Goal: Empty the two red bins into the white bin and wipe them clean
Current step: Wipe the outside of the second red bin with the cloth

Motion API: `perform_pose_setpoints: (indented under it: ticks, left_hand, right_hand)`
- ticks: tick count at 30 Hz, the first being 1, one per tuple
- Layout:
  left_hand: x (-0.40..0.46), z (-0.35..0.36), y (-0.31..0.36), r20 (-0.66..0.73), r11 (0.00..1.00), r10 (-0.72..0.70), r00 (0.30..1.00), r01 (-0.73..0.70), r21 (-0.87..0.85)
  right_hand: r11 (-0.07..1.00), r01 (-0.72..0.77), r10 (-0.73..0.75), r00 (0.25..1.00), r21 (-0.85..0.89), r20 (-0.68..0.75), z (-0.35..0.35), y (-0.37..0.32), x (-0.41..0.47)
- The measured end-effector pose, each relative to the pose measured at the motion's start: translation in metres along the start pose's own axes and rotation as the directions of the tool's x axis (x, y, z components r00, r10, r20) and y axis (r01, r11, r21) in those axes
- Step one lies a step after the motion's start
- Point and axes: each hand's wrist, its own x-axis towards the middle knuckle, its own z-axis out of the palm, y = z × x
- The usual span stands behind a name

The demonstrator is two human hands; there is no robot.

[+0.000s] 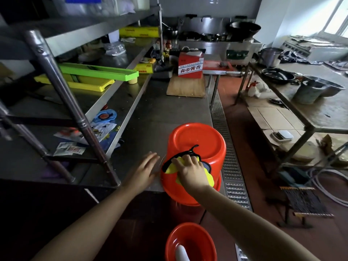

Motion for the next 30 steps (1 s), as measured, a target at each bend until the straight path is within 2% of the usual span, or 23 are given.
perform_pose_setpoints:
  ticks: [9,17,22,30]
  left_hand:
    - [-0.041,-0.001,-0.020,-0.042,0.992,-0.106,0.993,0.109,0.065]
    - [-0.075,0.005,-0.028,-0.071,0.973,-0.208,0.976,0.214,0.089]
    - [-0.091,0.018,-0.043,-0.061,0.955,-0.278,0.959,0.283,0.094]
    - [-0.090,0.049,-0.103,0.039,0.973,-0.226,0.973,0.223,0.062]
  right_hand:
    - [0.980,0.192,-0.194,0.981,0.049,0.026,0.020,-0.027,-0.003]
    - [0.958,0.272,-0.283,0.946,0.084,0.158,0.060,-0.031,-0.001]
    - [0.952,0.296,-0.307,0.923,0.081,0.232,0.088,-0.040,0.019]
    - [0.977,0.208,-0.210,0.918,0.043,0.336,0.148,-0.075,0.083]
